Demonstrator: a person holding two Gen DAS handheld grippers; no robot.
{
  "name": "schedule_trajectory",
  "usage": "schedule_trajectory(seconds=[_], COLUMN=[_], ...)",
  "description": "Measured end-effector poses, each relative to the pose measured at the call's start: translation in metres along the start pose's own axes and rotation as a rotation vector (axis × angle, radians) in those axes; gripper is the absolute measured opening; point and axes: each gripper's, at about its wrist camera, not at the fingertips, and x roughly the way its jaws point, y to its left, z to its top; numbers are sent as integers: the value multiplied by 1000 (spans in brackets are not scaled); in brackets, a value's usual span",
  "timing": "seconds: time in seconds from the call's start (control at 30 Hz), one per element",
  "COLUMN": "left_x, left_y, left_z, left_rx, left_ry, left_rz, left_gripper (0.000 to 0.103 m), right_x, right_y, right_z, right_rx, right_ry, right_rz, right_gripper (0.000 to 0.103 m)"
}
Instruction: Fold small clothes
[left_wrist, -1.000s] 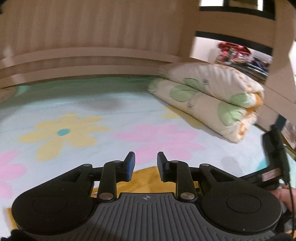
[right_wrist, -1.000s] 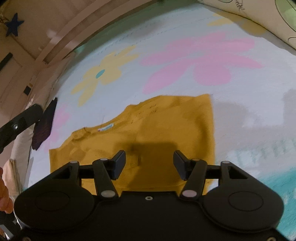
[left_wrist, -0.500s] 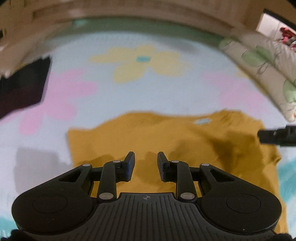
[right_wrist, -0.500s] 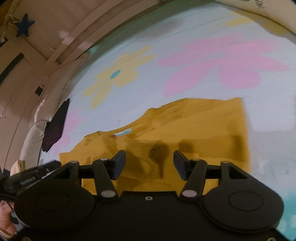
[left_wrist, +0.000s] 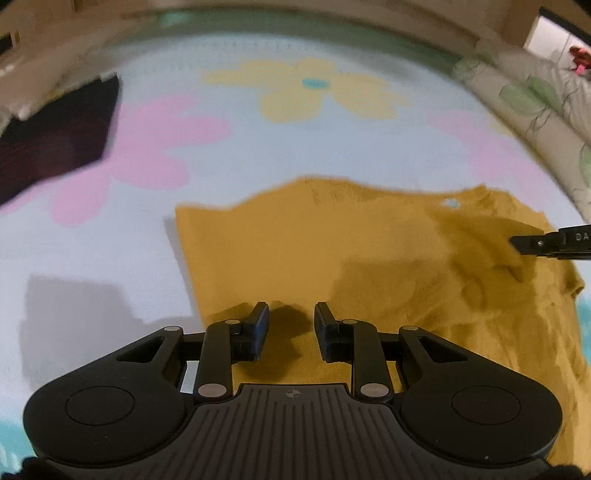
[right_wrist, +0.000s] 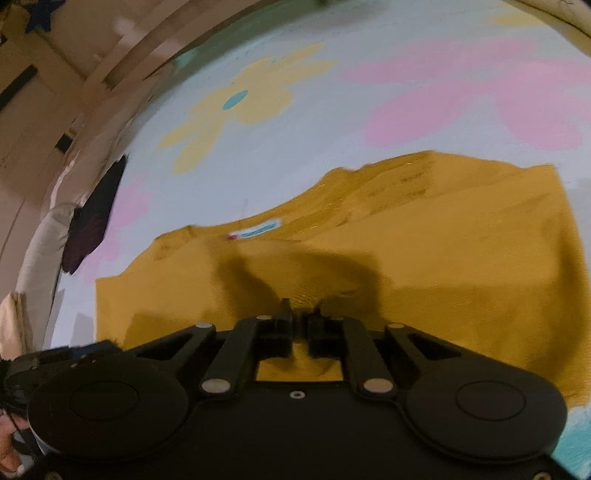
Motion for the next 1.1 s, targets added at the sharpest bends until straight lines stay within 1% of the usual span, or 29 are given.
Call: schedule_trajectory(seconds=[0.07,0.17,0.27,0.37,0.47,0.6,0.63,0.67,0.7,0.77,0.8,0.83,0.93,1.03,1.1], left_x=[-10,-22,-30,-30,-25,-17,-14,-13,-10,-6,-5,-4,-2,0,2], left_y=[4,13,19,24,25,20,18,17,15,13,11,11,8,8,8], left_z=[3,9,14,17,17,15,14,11,8,2,-2,-6,-17,-29,-31], left_rx=[-16,-89,-154,-189,-200,-174,-164,-157,-152,-147,-142,-137,-110,-105,-113], left_ry=[-57,-125,-161,-166,-144,-95,-79,-67,-47,-12,8,23,68,102,90], left_rz=[-6,-28,-31,-32,-21,-24,-27,-31,-38,-60,-76,-86,-92,-98,-99], left_gripper=[27,27,27,27,27,27,27,28,28,28,28,28,29,31,32], right_x=[-12,-45,-76,-92,-95,-85,-81,-78,-75,-72,-73,-75,-83,-87,-92], right_y=[14,31,27,4,-26,-57,-61,-65,-67,-72,-73,-74,-82,-87,-91], right_z=[3,14,25,33,35,31,30,28,26,24,21,20,15,10,4], right_rx=[-66,-145,-146,-90,-6,64,69,72,73,74,69,66,60,36,26], right_ry=[-30,-98,-169,-202,-191,-125,-109,-97,-87,-77,-74,-73,-56,-28,-14], right_rz=[-15,-23,-57,-113,-147,-175,-178,-181,-194,-249,-273,-279,-255,-255,-257], right_gripper=[14,14,14,14,14,15,17,23,25,43,45,48,48,48,48])
